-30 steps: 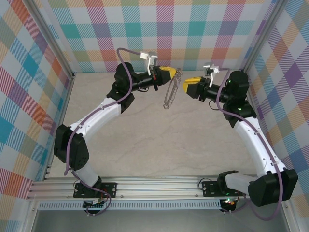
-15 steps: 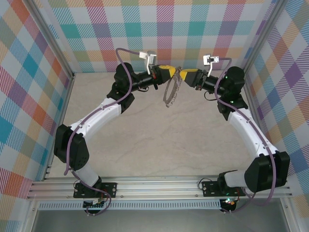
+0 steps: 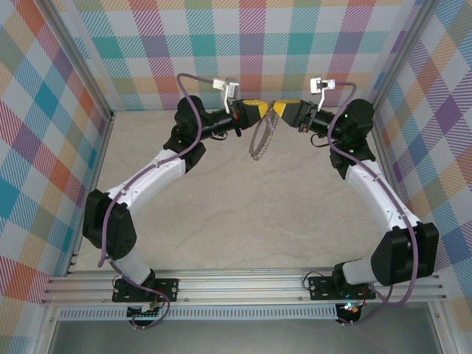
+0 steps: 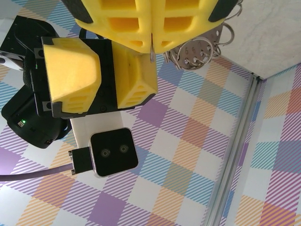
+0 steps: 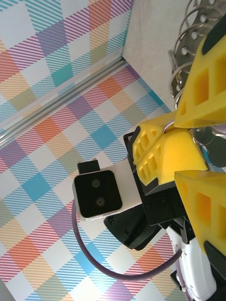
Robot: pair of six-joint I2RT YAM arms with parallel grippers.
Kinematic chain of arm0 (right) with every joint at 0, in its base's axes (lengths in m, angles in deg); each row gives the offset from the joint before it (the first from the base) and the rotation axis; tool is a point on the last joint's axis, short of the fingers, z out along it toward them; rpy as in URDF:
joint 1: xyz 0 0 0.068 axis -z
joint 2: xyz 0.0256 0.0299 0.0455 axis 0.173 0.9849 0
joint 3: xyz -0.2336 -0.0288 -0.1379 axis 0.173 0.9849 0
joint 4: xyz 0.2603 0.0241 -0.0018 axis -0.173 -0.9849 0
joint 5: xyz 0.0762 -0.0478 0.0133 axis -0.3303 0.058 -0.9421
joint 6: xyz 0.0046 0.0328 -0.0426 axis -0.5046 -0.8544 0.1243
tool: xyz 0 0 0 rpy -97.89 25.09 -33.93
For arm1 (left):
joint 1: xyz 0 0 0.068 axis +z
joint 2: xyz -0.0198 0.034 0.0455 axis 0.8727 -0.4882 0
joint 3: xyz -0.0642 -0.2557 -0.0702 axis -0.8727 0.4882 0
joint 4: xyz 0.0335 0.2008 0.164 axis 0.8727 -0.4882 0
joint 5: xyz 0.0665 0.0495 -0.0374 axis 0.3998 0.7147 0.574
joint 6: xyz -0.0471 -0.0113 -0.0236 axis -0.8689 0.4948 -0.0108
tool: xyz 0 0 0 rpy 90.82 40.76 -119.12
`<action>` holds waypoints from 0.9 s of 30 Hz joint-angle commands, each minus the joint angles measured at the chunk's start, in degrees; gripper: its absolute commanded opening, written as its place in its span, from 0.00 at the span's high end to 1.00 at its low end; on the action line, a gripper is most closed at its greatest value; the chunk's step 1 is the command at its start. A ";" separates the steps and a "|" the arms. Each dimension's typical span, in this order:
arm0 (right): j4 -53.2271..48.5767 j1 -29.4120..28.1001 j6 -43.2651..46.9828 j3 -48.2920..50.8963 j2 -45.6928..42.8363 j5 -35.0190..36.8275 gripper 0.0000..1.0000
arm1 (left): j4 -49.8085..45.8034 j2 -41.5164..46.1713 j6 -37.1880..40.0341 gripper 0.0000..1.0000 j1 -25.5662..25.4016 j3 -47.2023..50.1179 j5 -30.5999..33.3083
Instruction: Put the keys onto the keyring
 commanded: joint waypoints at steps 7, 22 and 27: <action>3.43 -0.41 -1.21 -1.79 1.83 -2.08 0.69 | 4.69 -0.24 -0.54 1.00 -0.33 -1.51 0.44; 2.07 -0.67 0.54 -0.53 2.11 -1.32 0.69 | 4.59 0.09 -0.31 1.00 -0.33 -1.32 0.44; -0.20 -0.34 2.65 -0.55 0.93 0.03 0.69 | 4.30 0.35 -0.05 1.00 -0.32 -1.02 0.44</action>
